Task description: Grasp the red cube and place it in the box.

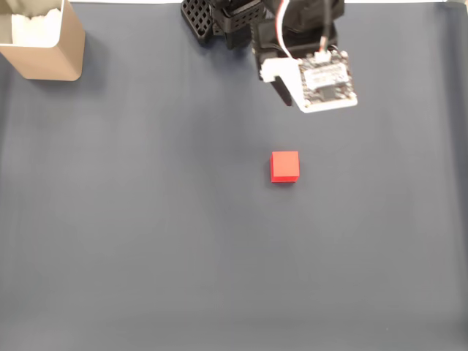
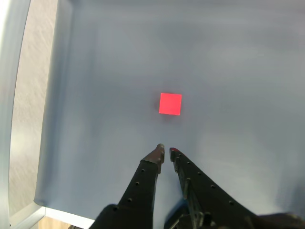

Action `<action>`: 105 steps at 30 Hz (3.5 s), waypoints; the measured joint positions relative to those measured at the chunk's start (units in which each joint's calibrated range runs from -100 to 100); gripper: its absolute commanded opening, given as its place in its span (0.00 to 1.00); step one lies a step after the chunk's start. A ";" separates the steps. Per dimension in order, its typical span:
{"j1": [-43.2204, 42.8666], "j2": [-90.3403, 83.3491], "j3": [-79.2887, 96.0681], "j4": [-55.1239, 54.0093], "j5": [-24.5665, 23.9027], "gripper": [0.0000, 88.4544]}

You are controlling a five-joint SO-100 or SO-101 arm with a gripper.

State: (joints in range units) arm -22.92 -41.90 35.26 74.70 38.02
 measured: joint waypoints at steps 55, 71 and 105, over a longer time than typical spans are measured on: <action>12.76 -2.43 19.44 -26.57 3.91 0.40; 13.28 -2.52 22.33 -29.67 6.89 0.39; 10.68 12.85 22.24 -38.03 3.32 0.39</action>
State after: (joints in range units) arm -12.24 -29.05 57.50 36.67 41.34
